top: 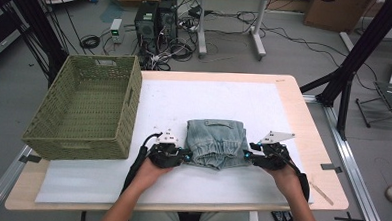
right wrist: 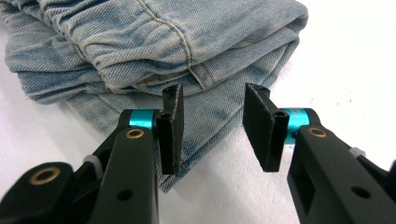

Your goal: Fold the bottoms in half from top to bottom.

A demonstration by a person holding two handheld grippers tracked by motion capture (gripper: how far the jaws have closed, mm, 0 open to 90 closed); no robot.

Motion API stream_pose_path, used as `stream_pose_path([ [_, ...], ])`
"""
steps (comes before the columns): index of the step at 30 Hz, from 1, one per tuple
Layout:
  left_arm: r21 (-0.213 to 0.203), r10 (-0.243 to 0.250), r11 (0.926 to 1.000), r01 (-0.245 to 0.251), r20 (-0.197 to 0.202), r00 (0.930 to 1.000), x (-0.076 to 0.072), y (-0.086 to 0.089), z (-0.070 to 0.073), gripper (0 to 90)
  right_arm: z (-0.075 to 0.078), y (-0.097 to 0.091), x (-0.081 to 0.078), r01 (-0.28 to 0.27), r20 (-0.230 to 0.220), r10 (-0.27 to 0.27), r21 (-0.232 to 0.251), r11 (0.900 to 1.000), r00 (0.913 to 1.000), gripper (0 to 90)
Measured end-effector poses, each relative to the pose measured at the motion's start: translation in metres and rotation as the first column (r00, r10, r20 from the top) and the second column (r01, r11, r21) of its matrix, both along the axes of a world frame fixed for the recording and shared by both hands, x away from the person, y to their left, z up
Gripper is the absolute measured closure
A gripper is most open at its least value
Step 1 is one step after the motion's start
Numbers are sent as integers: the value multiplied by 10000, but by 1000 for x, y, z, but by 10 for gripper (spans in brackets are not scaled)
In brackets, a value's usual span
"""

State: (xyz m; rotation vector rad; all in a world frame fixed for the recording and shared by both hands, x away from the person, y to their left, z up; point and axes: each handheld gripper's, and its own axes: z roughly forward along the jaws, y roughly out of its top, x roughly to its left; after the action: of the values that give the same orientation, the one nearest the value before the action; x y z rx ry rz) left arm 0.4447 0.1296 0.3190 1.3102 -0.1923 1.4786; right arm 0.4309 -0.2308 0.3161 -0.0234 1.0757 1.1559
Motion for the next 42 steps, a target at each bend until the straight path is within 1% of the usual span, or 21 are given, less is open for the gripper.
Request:
stream_pose_path([
  [3,121,202,9997,-202,-15,9998,-2,0,-2,803,0,-1,0,-4,-12,4,24,10000,10000,596],
  [4,350,316,9989,-313,-63,9995,-5,2,-4,801,-2,-4,-1,-3,0,3,74,10000,10000,596],
  [5,350,316,9989,-313,-63,9995,-5,2,-4,765,-2,-4,-1,-3,0,3,74,10000,10000,596],
  [7,347,256,9991,-254,-61,9997,-7,5,-6,609,-2,-9,-3,-107,39,106,148,9998,9999,588],
  [8,13,-70,10000,70,303,9995,-11,11,-6,551,-3,-13,-5,-240,111,237,300,9993,9997,569],
  [9,13,-70,10000,70,303,9995,-11,11,-6,546,-3,-13,-5,-240,111,237,300,9993,9997,569],
  [10,-513,-663,9962,699,691,9954,-15,16,-6,534,-3,-17,-7,-364,125,359,464,9983,9993,546],
  [11,-513,-663,9962,699,691,9954,-15,16,-6,490,-3,-17,-7,-364,125,359,464,9983,9993,546],
  [12,-872,-1146,9883,1251,1166,9865,-20,21,-5,451,-3,-19,-10,-498,188,488,555,9972,9986,532],
  [13,-872,-1146,9883,1251,1166,9865,-20,21,-5,425,-3,-19,-10,-498,188,488,555,9972,9986,532],
  [14,-1194,-1457,9784,1684,1788,9730,-26,25,-5,386,-3,-21,-12,-644,298,626,613,9960,9976,508],
  [15,-1194,-1457,9784,1684,1788,9730,-26,25,-5,350,-3,-21,-12,-644,298,626,613,9960,9976,508],
  [16,-1457,-1722,9674,2072,2217,9598,-32,29,-3,320,-4,-22,-15,-771,403,745,657,9949,9964,482],
  [17,-1457,-1722,9674,2072,2217,9598,-32,29,-3,289,-4,-22,-15,-771,403,745,657,9949,9964,482],
  [19,-1578,-1969,9575,2413,2537,9470,-36,32,-2,263,-4,-23,-18,-888,479,856,706,9935,9952,467],
  [22,-1482,-1973,9571,2489,2952,9348,-41,37,-4,230,-4,-23,-22,-962,687,908,798,9922,9935,400],
  [26,-1379,-1927,9604,2421,2986,9347,-43,37,-6,231,-3,-23,-25,-1026,749,956,948,9902,9926,357],
  [32,-1341,-1939,9606,2434,3037,9328,-45,37,-6,231,-3,-25,-26,-1121,841,1035,1044,9882,9911,326],
  [35,-1348,-1978,9592,2485,3080,9306,-47,37,-5,231,-2,-25,-26,-1143,855,1055,1047,9879,9907,325],
  [36,-1380,-2023,9569,2556,3151,9273,-48,39,-4,231,-1,-25,-26,-1142,883,1053,1030,9881,9905,326],
  [42,-1433,-2085,9538,2641,3170,9252,-49,39,-3,231,0,-24,-27,-1192,860,1103,1053,9873,9902,326],
])
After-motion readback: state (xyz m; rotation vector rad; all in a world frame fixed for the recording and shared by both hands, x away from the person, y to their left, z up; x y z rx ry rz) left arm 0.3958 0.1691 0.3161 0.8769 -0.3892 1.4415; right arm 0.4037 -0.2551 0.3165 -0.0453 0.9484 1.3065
